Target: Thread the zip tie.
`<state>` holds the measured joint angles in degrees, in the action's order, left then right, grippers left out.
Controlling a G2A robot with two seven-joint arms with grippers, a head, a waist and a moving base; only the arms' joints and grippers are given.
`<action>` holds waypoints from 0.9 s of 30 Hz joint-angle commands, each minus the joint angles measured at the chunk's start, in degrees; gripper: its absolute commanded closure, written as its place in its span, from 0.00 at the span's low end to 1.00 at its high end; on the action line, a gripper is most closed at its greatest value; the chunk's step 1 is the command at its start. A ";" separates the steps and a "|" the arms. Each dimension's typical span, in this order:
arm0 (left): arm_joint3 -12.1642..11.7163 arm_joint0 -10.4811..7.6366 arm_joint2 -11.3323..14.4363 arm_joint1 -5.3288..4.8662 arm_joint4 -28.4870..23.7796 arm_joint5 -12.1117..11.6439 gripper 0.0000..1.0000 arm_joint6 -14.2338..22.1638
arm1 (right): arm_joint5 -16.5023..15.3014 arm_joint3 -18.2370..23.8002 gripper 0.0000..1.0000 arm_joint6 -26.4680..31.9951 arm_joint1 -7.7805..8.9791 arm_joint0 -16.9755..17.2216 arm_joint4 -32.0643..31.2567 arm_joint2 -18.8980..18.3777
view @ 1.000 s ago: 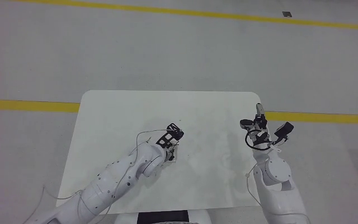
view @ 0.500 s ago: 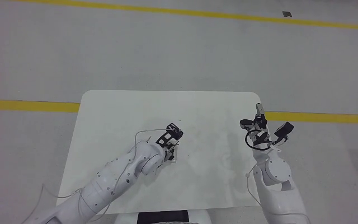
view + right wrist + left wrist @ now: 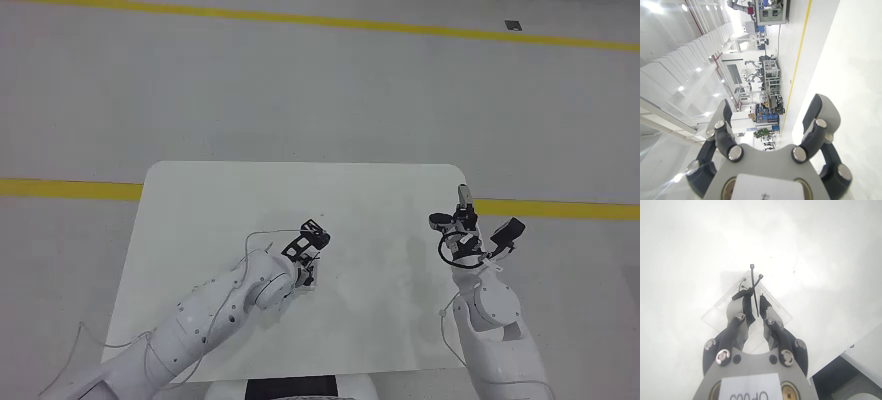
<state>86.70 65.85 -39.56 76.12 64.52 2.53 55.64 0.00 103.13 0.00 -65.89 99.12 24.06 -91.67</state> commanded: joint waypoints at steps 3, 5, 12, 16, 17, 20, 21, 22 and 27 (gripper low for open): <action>-0.59 -0.30 0.32 0.10 0.04 0.30 0.89 -0.22 | 0.00 0.00 0.00 0.00 0.00 0.00 0.00 0.00; -0.88 -0.45 0.55 0.17 0.30 0.65 0.89 -0.25 | 0.00 0.00 0.00 0.00 0.00 0.00 0.00 0.00; -1.70 -0.87 1.20 0.43 0.13 1.24 0.89 -0.47 | 0.00 0.00 0.00 0.00 0.00 0.00 0.00 0.00; -2.20 -1.16 1.44 0.56 -0.23 1.25 0.89 -0.67 | 0.00 0.00 0.00 0.00 0.00 0.00 0.00 0.00; -2.30 -1.22 1.50 0.59 -0.27 1.25 0.89 -0.73 | 0.00 0.00 0.00 0.00 0.00 0.00 0.00 0.00; -2.66 -1.45 1.76 0.70 -0.32 1.36 0.89 -0.86 | 0.00 0.00 0.00 0.00 0.00 0.00 0.00 0.00; -2.73 -1.51 1.83 0.73 -0.34 1.42 0.89 -0.92 | 0.00 0.00 0.00 0.00 0.00 0.00 0.00 0.00; -2.80 -1.55 1.89 0.76 -0.35 1.49 0.89 -0.98 | 0.00 0.00 0.00 0.00 0.00 0.00 0.00 0.00; -3.30 -1.75 2.26 0.93 0.00 2.36 1.00 -1.35 | 0.00 0.00 0.00 0.00 0.00 0.00 0.00 0.00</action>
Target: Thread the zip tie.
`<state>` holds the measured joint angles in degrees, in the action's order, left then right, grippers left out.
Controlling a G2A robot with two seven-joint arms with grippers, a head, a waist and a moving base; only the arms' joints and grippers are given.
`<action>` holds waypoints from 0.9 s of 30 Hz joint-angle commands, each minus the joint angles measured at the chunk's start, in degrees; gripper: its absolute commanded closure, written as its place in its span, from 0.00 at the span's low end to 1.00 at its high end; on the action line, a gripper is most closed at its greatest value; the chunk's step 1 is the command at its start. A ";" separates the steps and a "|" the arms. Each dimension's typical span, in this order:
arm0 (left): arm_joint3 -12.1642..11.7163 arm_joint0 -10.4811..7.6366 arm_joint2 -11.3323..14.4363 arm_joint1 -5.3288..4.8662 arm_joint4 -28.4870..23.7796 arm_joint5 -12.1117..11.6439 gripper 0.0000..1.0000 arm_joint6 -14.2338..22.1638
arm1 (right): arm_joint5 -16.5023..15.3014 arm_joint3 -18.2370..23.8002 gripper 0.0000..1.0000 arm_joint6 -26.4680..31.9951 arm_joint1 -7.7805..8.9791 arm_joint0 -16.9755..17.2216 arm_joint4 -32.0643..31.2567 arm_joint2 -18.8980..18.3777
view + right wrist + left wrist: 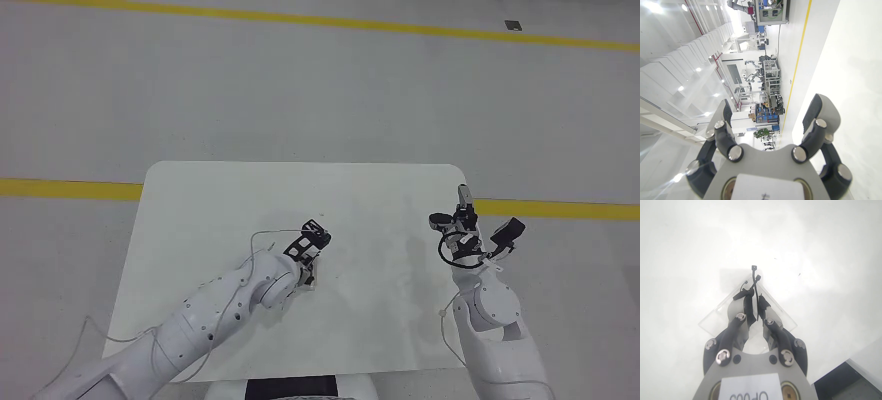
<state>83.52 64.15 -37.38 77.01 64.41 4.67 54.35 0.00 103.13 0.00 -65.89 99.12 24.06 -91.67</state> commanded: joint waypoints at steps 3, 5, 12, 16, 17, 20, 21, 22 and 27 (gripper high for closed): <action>-0.33 -0.18 0.30 0.14 0.40 0.75 1.00 -0.12 | 0.00 0.00 0.00 0.00 0.00 0.00 0.00 0.00; -0.37 -0.22 0.41 0.18 0.57 1.07 1.00 -0.12 | 0.00 0.00 0.00 0.00 0.00 0.00 0.00 0.00; 0.68 0.29 0.23 0.04 1.43 2.00 1.00 0.08 | 0.00 0.00 0.00 0.00 0.00 0.00 0.00 0.00; 3.36 1.48 -0.46 -0.46 2.60 2.58 1.00 0.81 | 0.00 0.00 0.00 0.00 0.00 0.00 0.00 0.00; 4.65 2.15 -0.70 -0.70 3.16 2.68 1.00 1.20 | 0.00 0.00 0.00 0.00 0.00 0.00 0.00 0.00; 7.02 3.53 -1.35 -1.29 4.33 2.45 1.00 2.45 | 0.00 0.00 0.00 0.00 0.00 0.00 0.00 0.00; 7.89 4.01 -1.72 -1.54 4.77 2.24 1.00 2.84 | 0.00 0.00 0.00 0.00 0.00 0.00 0.00 0.00; 8.45 4.40 -2.02 -1.71 5.00 2.16 1.00 2.97 | 0.00 0.00 0.00 0.00 0.00 0.00 0.00 0.00; 11.10 6.22 -3.22 -2.48 6.10 1.64 1.00 3.89 | 0.00 0.00 0.00 0.00 0.00 0.00 0.00 0.00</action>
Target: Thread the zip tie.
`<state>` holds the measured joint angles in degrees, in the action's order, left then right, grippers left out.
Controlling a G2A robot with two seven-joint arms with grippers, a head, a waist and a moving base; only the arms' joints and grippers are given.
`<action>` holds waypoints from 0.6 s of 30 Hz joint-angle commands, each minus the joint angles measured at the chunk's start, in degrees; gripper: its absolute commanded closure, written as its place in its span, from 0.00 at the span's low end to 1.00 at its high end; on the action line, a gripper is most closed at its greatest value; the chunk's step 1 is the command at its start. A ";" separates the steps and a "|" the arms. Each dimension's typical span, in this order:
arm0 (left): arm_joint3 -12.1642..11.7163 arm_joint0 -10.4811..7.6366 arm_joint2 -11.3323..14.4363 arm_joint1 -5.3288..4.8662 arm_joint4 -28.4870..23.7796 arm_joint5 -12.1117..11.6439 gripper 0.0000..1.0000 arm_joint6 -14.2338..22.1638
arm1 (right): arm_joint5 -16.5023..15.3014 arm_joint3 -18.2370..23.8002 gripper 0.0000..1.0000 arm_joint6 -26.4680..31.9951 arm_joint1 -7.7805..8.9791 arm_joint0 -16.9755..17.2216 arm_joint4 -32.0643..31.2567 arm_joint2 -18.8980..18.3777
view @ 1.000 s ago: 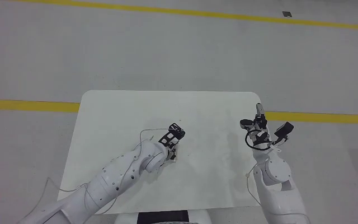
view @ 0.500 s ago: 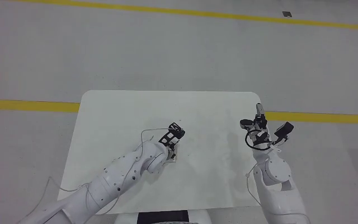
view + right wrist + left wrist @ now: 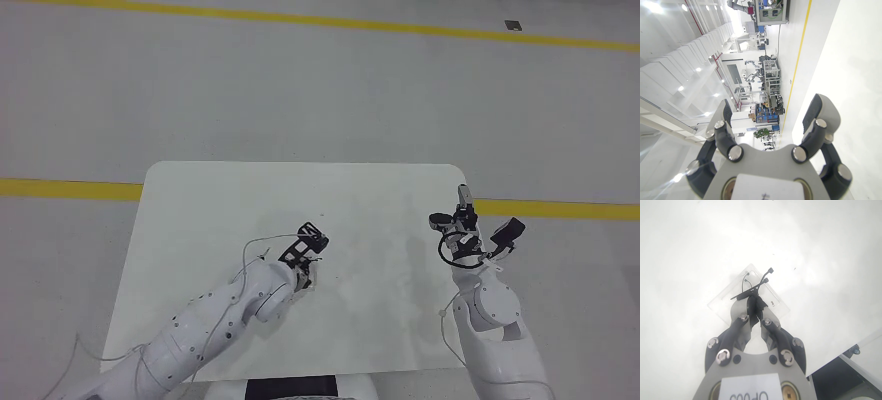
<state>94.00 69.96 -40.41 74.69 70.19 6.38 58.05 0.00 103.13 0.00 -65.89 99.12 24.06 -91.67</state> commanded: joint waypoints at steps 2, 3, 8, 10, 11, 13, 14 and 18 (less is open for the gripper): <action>1.64 1.05 -0.53 -0.40 0.81 -0.17 1.00 0.43 | 0.00 0.00 0.00 0.00 0.00 0.00 0.00 0.00; 2.41 1.50 -0.79 -0.58 1.23 -0.18 1.00 0.54 | 0.00 0.00 0.00 0.00 0.00 0.00 0.00 0.00; 5.75 3.61 -2.45 -1.42 1.99 -0.87 1.00 1.20 | 0.00 0.00 0.00 0.00 0.00 0.00 0.00 0.00; 6.80 4.39 -3.18 -1.76 2.08 -1.38 1.00 1.42 | 0.00 0.00 0.00 0.00 0.00 0.00 0.00 0.00; 7.34 4.86 -3.64 -1.96 2.02 -1.72 1.00 1.45 | 0.00 0.00 0.00 0.00 0.00 0.00 0.00 0.00; 7.85 5.39 -4.35 -2.22 1.67 -2.34 1.00 1.43 | 0.00 0.00 0.00 0.00 0.00 0.00 0.00 0.00; 8.09 5.65 -4.72 -2.36 1.59 -2.64 1.00 1.44 | 0.00 0.00 0.00 0.00 0.00 0.00 0.00 0.00; 8.53 6.10 -5.48 -2.68 0.09 -4.46 1.00 1.64 | 0.00 0.00 0.00 0.00 0.00 0.00 0.00 0.00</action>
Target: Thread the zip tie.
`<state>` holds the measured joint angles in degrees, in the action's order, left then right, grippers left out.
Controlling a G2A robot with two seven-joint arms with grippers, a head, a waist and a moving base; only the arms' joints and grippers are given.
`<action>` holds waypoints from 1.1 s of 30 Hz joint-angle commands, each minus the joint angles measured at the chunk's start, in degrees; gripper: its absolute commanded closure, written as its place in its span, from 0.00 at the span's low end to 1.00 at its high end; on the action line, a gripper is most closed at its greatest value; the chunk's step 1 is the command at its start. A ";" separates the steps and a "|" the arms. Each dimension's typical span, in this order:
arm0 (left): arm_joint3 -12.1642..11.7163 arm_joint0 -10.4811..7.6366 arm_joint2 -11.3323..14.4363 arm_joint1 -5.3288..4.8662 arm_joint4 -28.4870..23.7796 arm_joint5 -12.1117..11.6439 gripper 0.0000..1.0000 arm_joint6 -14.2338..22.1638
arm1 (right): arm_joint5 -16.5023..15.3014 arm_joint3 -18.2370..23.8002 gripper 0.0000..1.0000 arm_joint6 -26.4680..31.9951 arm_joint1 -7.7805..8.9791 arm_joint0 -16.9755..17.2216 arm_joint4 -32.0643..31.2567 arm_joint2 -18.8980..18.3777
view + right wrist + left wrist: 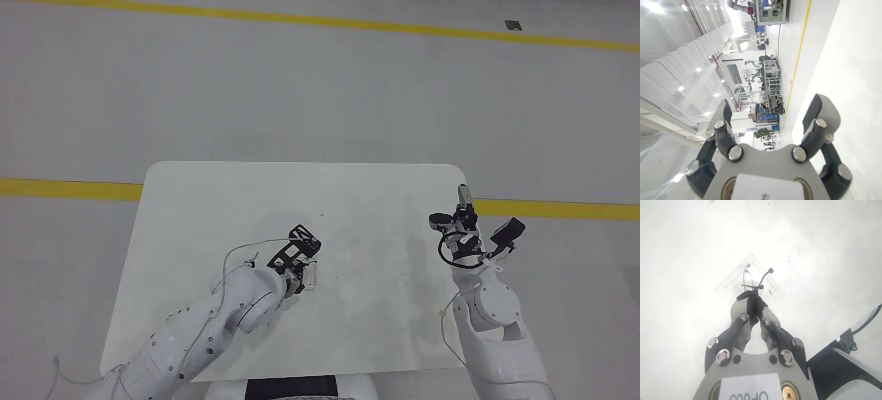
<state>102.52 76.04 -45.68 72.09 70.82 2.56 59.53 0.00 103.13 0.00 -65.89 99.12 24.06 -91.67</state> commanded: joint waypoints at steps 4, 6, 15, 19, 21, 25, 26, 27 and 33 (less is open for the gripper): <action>-0.38 -0.20 -0.57 -0.22 -2.15 -1.80 1.00 0.63 | 0.00 0.00 0.00 0.00 0.00 0.00 0.00 0.00; -0.46 -0.25 -0.72 -0.26 -2.93 -2.09 1.00 0.27 | 0.00 0.00 0.00 0.00 0.00 0.00 0.00 0.00; -1.51 -0.55 -2.77 -0.53 -9.78 -3.25 1.00 -1.20 | 0.00 0.00 0.00 0.00 0.00 0.00 0.00 0.00; -1.59 -0.48 -3.71 -0.73 -12.14 -2.94 1.00 -1.25 | 0.00 0.00 0.00 0.00 0.00 0.00 0.00 0.00; -1.66 -0.43 -4.04 -0.85 -12.43 -2.50 1.00 -1.52 | 0.00 0.00 0.00 0.00 0.00 0.00 0.00 0.00; -2.44 -0.62 -4.32 -0.95 -14.07 -1.48 1.00 -0.71 | 0.00 0.00 0.00 0.00 0.00 0.00 0.00 0.00; -2.65 -0.83 -4.30 -0.95 -14.53 -1.43 1.00 -0.26 | 0.00 0.00 0.00 0.00 0.00 0.00 0.00 0.00; -3.06 -1.15 -4.29 -0.95 -15.31 -1.35 1.00 0.46 | 0.00 0.00 0.00 0.00 0.00 0.00 0.00 0.00; -4.35 -2.14 -4.32 -0.99 -17.71 -1.01 1.00 0.66 | 0.00 0.00 0.00 0.00 0.00 0.00 0.00 0.00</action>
<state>98.42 73.98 -49.95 71.11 53.52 1.34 60.26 0.00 103.13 0.00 -65.89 99.12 24.06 -91.67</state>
